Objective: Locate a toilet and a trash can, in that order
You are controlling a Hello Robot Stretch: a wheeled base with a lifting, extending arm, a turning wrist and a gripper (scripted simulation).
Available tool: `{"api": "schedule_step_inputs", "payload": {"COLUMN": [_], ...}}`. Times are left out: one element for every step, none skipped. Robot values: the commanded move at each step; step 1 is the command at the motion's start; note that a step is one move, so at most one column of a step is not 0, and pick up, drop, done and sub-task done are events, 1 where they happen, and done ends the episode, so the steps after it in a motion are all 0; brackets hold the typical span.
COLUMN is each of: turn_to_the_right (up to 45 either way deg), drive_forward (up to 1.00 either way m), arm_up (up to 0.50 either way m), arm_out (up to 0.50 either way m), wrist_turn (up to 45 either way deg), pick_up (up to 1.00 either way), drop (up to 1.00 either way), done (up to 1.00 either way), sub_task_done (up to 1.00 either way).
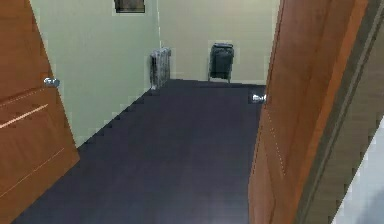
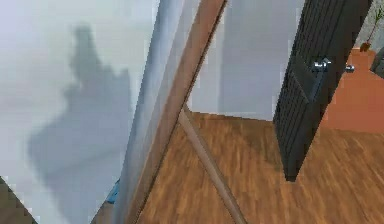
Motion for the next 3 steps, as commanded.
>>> {"api": "schedule_step_inputs", "payload": {"turn_to_the_right": [0.0,0.0,27.0], "drive_forward": [1.0,0.25,0.0], "arm_up": [0.0,0.0,0.0], "arm_out": [0.0,0.0,0.0], "wrist_turn": [0.0,0.0,0.0], "pick_up": [0.0,0.0,0.0], "drop": [0.0,0.0,0.0], "done": [0.0,0.0,0.0], "sub_task_done": [0.0,0.0,0.0]}}
